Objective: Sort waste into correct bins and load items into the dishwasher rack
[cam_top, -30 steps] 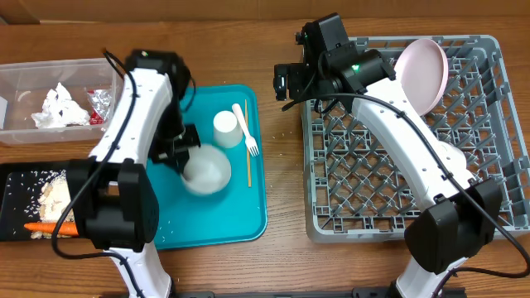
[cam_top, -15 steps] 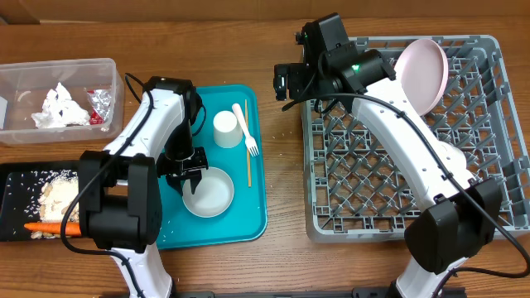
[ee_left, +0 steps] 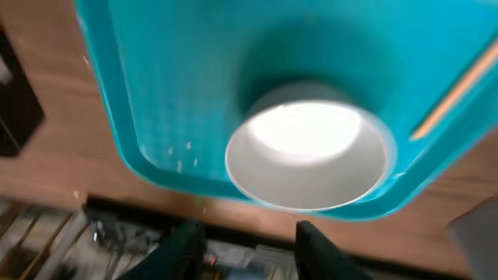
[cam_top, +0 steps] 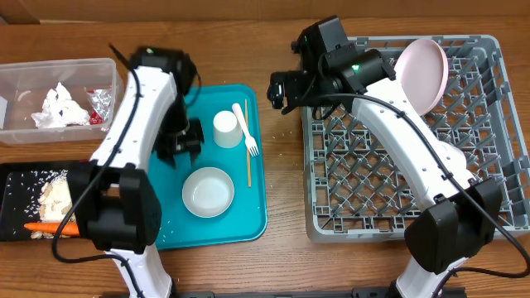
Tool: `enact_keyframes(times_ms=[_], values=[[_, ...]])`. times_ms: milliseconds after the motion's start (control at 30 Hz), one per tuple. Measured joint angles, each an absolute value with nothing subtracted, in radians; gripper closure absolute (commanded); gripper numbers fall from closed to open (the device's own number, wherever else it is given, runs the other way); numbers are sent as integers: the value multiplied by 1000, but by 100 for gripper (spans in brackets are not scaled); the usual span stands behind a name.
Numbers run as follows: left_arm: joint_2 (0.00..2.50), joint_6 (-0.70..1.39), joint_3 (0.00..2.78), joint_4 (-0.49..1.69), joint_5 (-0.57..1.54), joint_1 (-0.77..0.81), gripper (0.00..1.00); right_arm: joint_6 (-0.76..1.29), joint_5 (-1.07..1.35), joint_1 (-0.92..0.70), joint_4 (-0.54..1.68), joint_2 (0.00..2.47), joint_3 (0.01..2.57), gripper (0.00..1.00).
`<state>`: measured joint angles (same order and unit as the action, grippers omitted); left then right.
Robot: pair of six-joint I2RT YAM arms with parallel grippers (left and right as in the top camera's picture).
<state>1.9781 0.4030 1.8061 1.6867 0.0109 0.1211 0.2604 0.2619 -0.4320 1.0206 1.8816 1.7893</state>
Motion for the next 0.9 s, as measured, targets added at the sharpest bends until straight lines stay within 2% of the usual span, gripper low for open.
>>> enact_keyframes(times_ms=[167, 200, 467, 533, 600, 900], values=[[1968, 419, 1974, 1685, -9, -4, 43, 218, 377, -445, 1052, 1882, 1789, 0], [1967, 426, 2000, 1682, -15, -43, 0, 205, 390, -456, 1060, 1881, 1789, 0], [1963, 507, 2055, 1676, -46, -385, 0, 130, 307, -688, 1065, 1887, 1789, 0], [1963, 518, 2055, 1676, -46, -442, 0, 112, 252, -768, 1055, 1905, 1789, 8], [1963, 525, 2055, 1676, -45, -487, 0, 84, 218, -833, 1051, 1934, 1789, 23], [1962, 525, 2055, 1676, 11, -559, 0, 35, 151, -985, 1103, 2071, 1786, 34]])
